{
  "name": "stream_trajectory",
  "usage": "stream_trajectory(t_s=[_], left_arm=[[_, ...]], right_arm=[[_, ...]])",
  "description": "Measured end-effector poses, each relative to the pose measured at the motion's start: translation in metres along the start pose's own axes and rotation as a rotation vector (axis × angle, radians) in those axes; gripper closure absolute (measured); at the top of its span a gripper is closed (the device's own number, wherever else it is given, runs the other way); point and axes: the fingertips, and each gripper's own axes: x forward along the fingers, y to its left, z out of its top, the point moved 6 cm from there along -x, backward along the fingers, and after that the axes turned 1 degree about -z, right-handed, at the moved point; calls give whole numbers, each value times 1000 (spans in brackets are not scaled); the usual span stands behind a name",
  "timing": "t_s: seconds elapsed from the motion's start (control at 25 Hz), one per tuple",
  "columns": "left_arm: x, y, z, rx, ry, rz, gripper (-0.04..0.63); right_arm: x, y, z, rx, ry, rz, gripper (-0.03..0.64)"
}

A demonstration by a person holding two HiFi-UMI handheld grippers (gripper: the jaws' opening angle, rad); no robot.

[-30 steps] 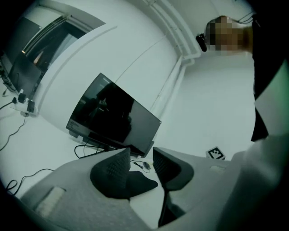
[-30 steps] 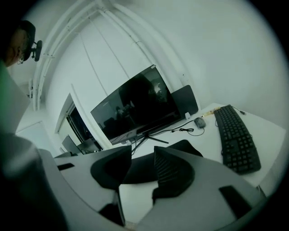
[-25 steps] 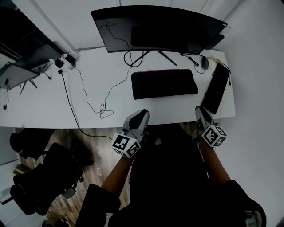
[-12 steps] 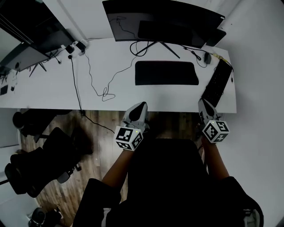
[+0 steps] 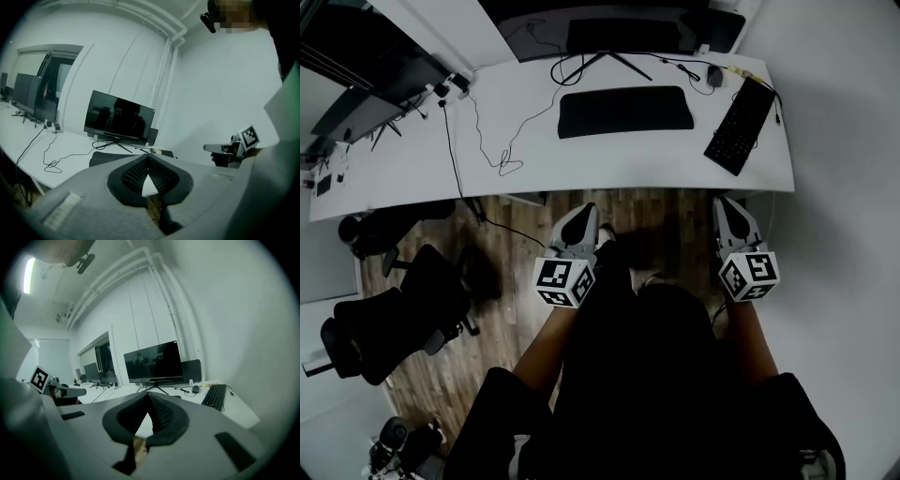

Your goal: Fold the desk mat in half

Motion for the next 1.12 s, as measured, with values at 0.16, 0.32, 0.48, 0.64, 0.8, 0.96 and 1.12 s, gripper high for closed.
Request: stream_trajectory(t_s=[0.16, 0.32, 0.48, 0.64, 0.8, 0.96, 1.12], left_arm=[[-25, -44, -15, 30, -2, 21, 574], [-47, -72, -22, 45, -7, 17, 574], [-60, -77, -24, 45, -46, 35, 574], [-61, -70, -16, 27, -68, 40, 574], [-57, -65, -6, 20, -59, 5, 574], [-57, -60, -3, 15, -72, 13, 574], [-63, -64, -10, 10, -79, 37, 574]], right_arm=[[-37, -9, -22, -12, 63, -34, 618], [-60, 5, -26, -48, 61, -22, 618], [-73, 23, -20, -110, 15, 0, 617], [-70, 33, -9, -127, 14, -5, 618], [-69, 49, 3, -138, 11, 11, 618], [-64, 58, 0, -159, 22, 33, 618], [-73, 60, -7, -155, 27, 57, 618]])
